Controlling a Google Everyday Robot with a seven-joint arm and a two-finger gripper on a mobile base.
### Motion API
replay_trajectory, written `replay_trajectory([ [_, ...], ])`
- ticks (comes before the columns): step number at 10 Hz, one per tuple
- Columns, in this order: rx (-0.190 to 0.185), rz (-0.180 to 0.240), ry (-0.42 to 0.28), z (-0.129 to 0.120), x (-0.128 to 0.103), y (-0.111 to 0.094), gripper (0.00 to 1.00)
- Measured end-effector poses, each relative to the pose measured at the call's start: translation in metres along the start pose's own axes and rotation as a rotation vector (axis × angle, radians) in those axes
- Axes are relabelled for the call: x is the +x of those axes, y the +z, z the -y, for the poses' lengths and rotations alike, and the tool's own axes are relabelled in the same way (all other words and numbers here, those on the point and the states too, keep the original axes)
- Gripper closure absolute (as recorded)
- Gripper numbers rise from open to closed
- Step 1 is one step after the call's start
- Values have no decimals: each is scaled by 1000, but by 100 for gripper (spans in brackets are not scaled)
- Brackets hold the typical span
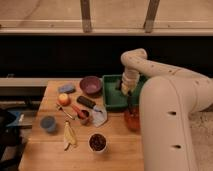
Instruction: Wipe tray with brush
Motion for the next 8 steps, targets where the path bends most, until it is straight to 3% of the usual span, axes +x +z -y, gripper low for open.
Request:
replay_trajectory([
  [4, 28, -16, -13, -19, 0, -1, 100],
  [6, 36, -17, 20, -2, 15, -5, 100],
  [8, 38, -9, 71, 33, 35, -8, 100],
])
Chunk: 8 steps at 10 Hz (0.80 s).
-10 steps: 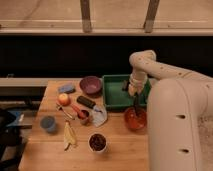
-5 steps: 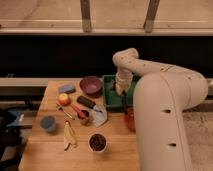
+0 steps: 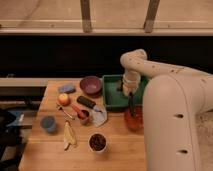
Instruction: Wipe tray with brush
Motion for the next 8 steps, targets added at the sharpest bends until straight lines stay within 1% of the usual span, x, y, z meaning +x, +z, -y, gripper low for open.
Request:
replay_trajectory([
  [1, -1, 3, 9, 18, 7, 1, 100],
  [2, -3, 7, 9, 30, 12, 0, 100],
  [4, -6, 12, -7, 36, 17, -2, 100],
  [5, -7, 19, -22, 32, 15, -3, 100],
  [6, -8, 23, -48, 22, 11, -5, 100],
  [7, -8, 23, -82, 7, 8, -7, 100],
  [8, -6, 12, -119, -17, 8, -7, 100],
])
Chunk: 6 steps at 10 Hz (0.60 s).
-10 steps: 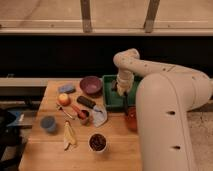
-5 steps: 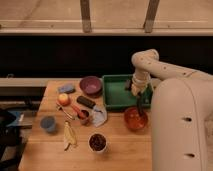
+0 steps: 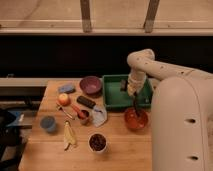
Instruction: Wipe tray with brush
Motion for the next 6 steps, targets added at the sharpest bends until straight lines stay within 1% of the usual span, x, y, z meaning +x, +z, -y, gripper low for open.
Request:
replay_trajectory([
  [1, -2, -5, -16, -18, 2, 0, 100],
  [2, 4, -24, -12, -30, 13, 1, 100],
  [3, 5, -28, -2, -38, 19, 0, 100],
  [4, 6, -27, 13, -39, 25, 0, 100],
  [5, 9, -32, 35, -32, 35, -1, 100],
  [6, 12, -27, 48, -26, 34, -2, 100],
])
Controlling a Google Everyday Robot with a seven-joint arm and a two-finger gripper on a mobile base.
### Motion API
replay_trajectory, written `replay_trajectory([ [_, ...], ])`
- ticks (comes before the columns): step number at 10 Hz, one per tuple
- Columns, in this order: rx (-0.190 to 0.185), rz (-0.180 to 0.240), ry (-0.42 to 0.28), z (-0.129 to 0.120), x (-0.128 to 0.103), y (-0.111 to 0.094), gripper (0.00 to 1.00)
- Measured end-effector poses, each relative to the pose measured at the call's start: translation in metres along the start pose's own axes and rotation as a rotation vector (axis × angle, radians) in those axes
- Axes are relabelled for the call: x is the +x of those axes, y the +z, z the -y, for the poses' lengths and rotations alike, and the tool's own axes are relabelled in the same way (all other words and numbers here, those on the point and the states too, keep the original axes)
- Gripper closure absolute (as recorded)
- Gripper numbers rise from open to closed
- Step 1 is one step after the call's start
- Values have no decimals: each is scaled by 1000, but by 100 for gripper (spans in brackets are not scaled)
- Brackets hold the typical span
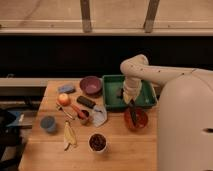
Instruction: Wipe tray with brush
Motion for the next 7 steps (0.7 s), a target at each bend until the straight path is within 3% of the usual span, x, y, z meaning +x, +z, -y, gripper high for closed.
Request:
replay_trajectory([
  [2, -1, 8, 17, 17, -17, -3, 100],
  [4, 3, 18, 10, 37, -49, -6, 100],
  [7, 11, 15, -14, 42, -77, -6, 100],
])
